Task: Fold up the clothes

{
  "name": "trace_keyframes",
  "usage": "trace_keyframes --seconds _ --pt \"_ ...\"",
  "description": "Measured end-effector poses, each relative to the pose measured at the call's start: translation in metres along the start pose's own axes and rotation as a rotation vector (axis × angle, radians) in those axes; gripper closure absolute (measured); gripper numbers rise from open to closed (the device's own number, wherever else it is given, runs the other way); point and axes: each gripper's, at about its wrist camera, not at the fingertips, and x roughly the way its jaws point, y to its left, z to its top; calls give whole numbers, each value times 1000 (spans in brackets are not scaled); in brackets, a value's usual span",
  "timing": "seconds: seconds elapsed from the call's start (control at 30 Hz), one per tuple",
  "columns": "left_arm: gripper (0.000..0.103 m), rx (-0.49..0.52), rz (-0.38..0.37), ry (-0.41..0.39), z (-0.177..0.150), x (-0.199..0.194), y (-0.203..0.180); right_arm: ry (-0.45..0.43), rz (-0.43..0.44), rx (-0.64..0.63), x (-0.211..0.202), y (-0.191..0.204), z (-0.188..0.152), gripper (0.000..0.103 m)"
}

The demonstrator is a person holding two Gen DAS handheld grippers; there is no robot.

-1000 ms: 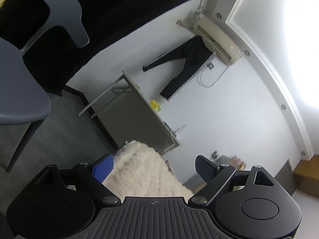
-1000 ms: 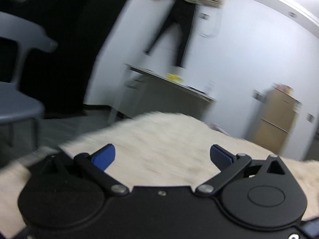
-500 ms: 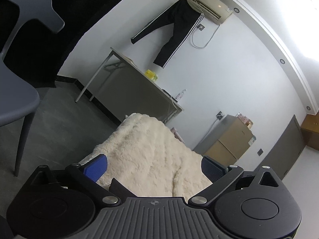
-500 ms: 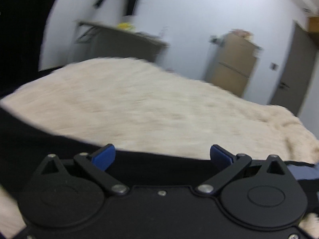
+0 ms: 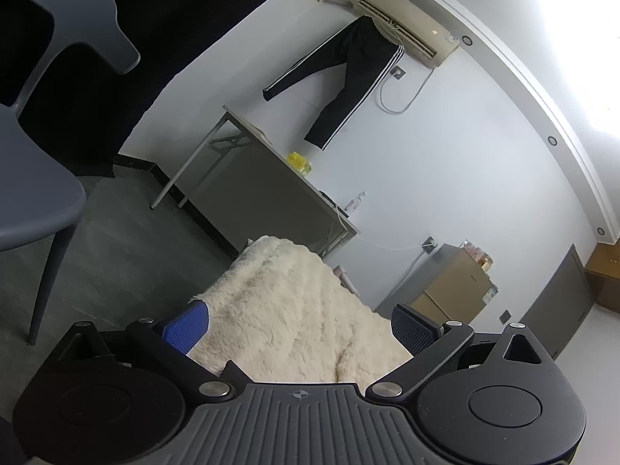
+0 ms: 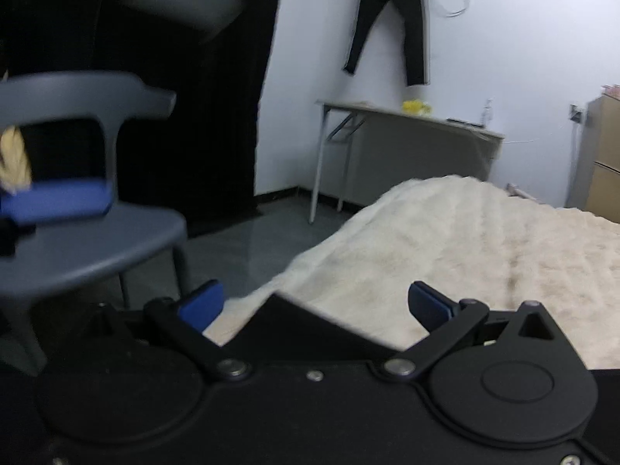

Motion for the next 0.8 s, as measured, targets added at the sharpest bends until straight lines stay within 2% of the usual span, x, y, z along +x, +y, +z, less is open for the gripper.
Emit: trace_keyframes --seconds 0.13,0.23,0.3,0.37,0.43,0.5,0.57,0.63,0.67,0.7,0.73,0.8 --pt "3 15 4 26 0 7 -2 9 -144 29 -39 -88 -1 0" --pt "3 27 6 50 -2 13 -4 57 -344 -54 -72 -166 -25 0" --pt "3 35 7 52 -4 13 -5 120 -470 -111 -85 -210 -45 2" --pt "3 41 7 55 -4 14 -6 184 -554 -133 -94 -243 -63 13" --pt "3 43 9 54 -4 13 -6 287 -652 -128 -113 -284 -88 26" --pt "3 41 10 55 -4 12 -6 387 -691 -64 -133 -314 -109 30" --pt "3 34 12 59 -4 12 -4 415 -662 24 -151 -329 -119 28" --pt "3 31 12 65 -3 12 -4 357 -685 95 -171 -341 -115 27" --pt "3 30 12 66 -3 11 -4 311 -707 128 -181 -345 -111 22" --pt "3 30 11 66 -3 11 -4 266 -728 160 -191 -350 -106 11" --pt "3 29 9 65 -3 10 -4 220 -748 192 -201 -355 -102 6" --pt "3 29 10 65 -3 11 -3 144 -814 332 -228 -383 -100 6"
